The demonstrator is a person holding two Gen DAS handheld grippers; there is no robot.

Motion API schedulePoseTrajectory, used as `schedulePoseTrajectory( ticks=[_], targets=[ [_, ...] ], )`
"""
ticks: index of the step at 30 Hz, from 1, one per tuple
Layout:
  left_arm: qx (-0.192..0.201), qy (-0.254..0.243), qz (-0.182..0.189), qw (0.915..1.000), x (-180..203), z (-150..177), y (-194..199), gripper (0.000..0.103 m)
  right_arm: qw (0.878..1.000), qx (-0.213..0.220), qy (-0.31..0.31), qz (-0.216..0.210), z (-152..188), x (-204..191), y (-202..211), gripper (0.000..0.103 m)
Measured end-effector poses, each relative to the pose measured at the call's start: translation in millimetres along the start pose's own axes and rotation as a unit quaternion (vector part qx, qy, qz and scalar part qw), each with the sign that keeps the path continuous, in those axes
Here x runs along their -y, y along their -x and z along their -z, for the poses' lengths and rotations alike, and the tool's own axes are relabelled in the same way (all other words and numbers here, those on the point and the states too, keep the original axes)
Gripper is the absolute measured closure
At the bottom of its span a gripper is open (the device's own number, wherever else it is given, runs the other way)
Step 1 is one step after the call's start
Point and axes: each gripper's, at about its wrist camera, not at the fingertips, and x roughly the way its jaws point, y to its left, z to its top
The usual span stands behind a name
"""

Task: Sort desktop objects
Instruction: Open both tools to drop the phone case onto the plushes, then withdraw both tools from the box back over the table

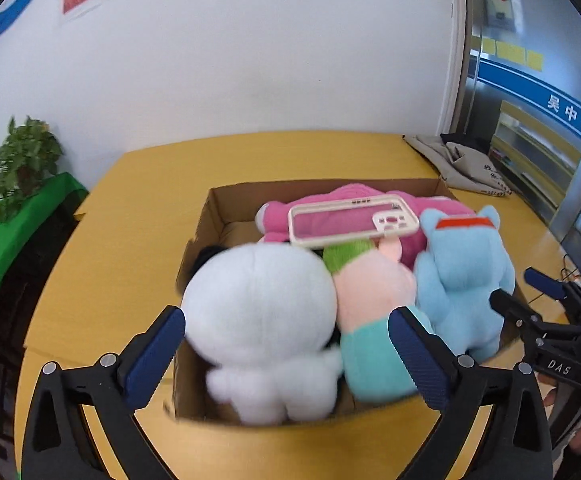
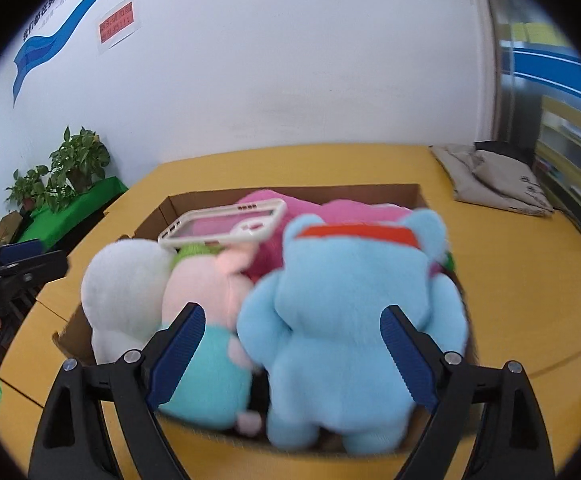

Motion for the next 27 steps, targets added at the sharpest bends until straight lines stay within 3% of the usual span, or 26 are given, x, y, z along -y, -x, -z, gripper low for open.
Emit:
schedulePoseTrajectory(
  ticks=[6, 10, 17, 27],
  targets=[
    [0.002, 0.017, -0.028, 0.9995, 29, 47, 31, 0.000, 0.999, 0.008, 0.009, 0.031, 31, 12, 41, 0.013],
    [0.003, 0.034, -0.023, 0.9992, 40, 71, 46, 0.000, 0.999, 0.029, 0.013, 0.039, 41, 15, 72, 0.013],
    [0.013, 0.041, -0.005, 0.9991, 52, 79, 68, 0.000, 0.998, 0.038, 0.019, 0.042, 48, 14, 99, 0.013],
    [0.020, 0.028, -0.002, 0.9994, 63, 81, 77, 0.000, 0.999, 0.022, 0.016, 0.041, 57, 15, 100, 0.013]
  ],
)
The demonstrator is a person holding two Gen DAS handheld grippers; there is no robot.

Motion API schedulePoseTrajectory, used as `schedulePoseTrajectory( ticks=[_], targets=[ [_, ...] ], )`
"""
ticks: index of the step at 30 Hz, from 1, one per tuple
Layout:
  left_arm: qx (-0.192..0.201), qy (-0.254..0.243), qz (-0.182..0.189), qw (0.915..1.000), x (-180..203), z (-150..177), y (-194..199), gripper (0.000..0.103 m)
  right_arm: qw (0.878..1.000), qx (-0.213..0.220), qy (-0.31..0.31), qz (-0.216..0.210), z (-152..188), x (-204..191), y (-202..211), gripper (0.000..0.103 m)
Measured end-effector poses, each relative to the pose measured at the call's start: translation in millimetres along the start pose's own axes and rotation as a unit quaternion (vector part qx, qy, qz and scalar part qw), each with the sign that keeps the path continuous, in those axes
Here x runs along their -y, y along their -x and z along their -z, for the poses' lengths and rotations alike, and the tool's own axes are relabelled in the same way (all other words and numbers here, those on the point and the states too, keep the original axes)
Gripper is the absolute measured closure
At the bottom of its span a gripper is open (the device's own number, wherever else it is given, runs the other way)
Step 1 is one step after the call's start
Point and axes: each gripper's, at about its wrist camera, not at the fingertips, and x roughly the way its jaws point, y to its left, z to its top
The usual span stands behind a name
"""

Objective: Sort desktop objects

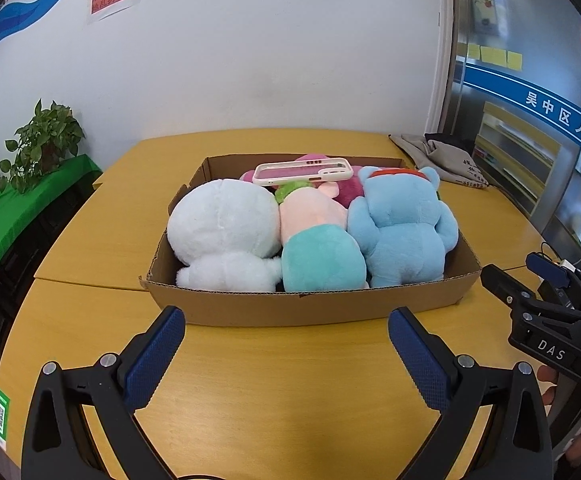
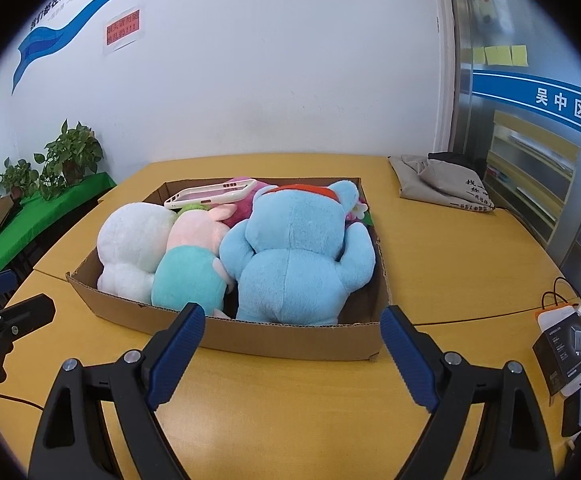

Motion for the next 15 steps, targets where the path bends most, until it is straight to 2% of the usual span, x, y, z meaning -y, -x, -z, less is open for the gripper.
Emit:
schedulePoseTrajectory(
  ticks=[11, 15],
  targets=[
    [-0.004, 0.011, 0.004, 0.9999, -9, 3, -5, 0.000, 1.000, -0.006, 0.012, 0.000, 0, -8, -3, 0.013],
    [-0.007, 0.013, 0.007, 0.9999, -11, 5, -7, 0.000, 1.000, -0.016, 0.003, -0.014, 0, -10, -7, 0.013]
  ],
)
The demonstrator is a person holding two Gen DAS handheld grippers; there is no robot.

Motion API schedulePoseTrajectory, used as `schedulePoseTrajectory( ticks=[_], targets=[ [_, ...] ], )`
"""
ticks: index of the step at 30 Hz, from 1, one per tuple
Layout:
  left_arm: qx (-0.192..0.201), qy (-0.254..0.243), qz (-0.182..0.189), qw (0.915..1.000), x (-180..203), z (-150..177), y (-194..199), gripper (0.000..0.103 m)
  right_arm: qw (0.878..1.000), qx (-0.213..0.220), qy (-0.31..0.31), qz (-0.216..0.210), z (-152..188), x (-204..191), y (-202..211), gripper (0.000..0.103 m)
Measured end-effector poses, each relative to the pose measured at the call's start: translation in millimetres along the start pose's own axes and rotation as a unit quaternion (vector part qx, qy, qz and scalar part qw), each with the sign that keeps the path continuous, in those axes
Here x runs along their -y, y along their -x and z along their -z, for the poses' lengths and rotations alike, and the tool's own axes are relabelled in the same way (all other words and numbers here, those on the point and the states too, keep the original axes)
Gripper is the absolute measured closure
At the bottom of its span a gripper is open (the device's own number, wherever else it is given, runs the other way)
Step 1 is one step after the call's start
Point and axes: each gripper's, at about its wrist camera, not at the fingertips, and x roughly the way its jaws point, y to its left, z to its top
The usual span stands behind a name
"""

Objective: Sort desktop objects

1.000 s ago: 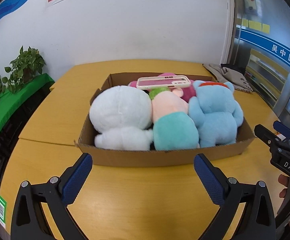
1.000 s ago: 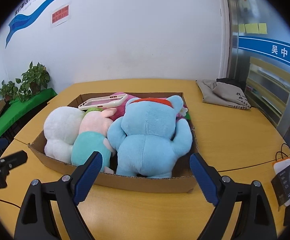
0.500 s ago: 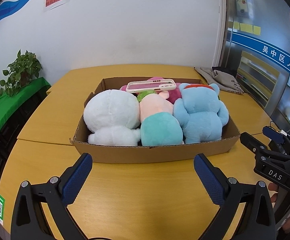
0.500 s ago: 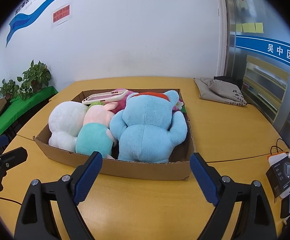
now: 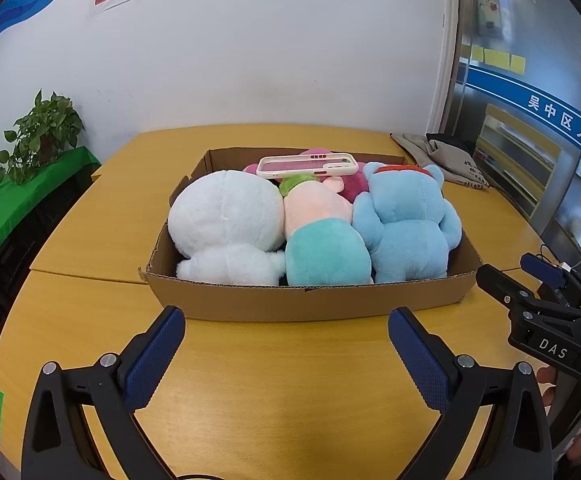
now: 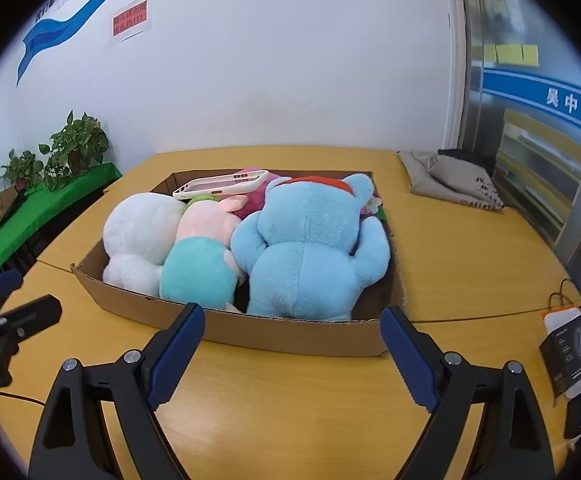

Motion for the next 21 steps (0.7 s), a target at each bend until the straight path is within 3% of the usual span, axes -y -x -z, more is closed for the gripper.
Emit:
schedulePoseTrajectory(
  ticks=[21],
  targets=[
    [-0.008, 0.002, 0.009, 0.9999, -2.6, 3.6, -5.6, 0.000, 1.000, -0.004, 0.015, 0.010, -2.6, -5.8, -5.8, 0.013]
  ],
)
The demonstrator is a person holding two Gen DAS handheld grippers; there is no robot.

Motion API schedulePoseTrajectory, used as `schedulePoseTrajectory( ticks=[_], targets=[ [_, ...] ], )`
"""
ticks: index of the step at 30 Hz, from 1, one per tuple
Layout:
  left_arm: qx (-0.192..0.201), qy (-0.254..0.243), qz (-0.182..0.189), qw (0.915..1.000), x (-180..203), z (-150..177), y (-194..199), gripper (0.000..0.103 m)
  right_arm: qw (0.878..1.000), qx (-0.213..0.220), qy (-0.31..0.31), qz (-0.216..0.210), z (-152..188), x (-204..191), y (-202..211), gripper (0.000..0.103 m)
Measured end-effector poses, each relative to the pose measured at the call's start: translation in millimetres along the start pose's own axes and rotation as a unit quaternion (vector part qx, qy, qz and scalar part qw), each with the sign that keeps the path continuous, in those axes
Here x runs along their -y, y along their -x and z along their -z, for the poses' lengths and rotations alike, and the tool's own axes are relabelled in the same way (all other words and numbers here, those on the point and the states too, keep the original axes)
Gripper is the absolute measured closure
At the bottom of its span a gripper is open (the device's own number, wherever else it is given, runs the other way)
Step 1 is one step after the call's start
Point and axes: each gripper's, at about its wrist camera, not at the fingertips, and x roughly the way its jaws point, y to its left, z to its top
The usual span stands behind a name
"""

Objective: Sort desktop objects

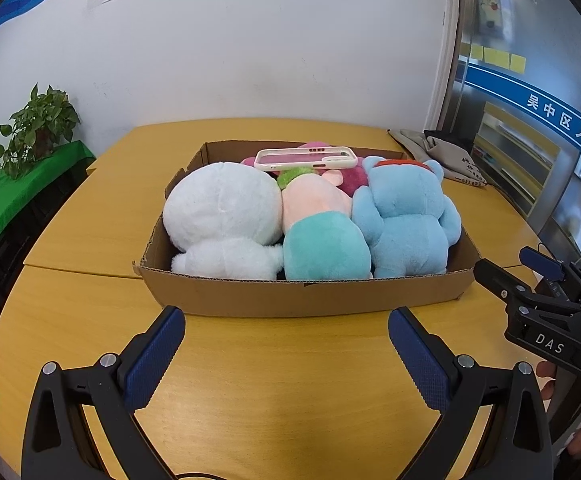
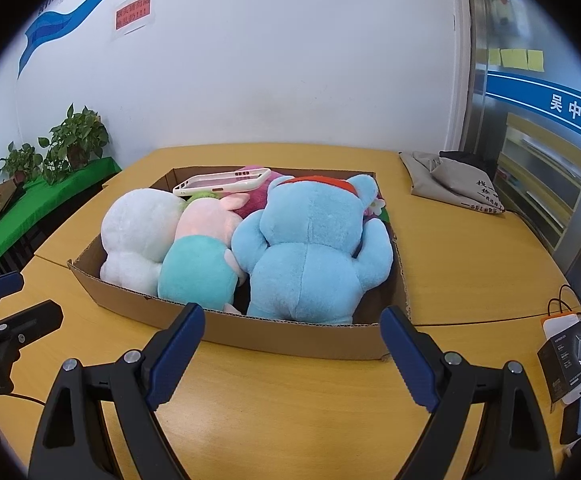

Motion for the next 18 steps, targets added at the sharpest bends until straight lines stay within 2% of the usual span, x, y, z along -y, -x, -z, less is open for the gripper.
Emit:
schedulePoseTrajectory(
  ticks=[15, 18],
  targets=[
    [0.001, -0.003, 0.001, 1.0000, 3.2, -0.8, -2.8, 0.000, 1.000, -0.007, 0.001, 0.007, 1.9, 1.4, -4.8, 0.013],
    [-0.013, 0.000, 0.018, 0.9998, 4.2, 0.3, -7.3, 0.000, 1.000, -0.007, 0.002, 0.007, 1.9, 0.8, -4.3, 0.013]
  ],
)
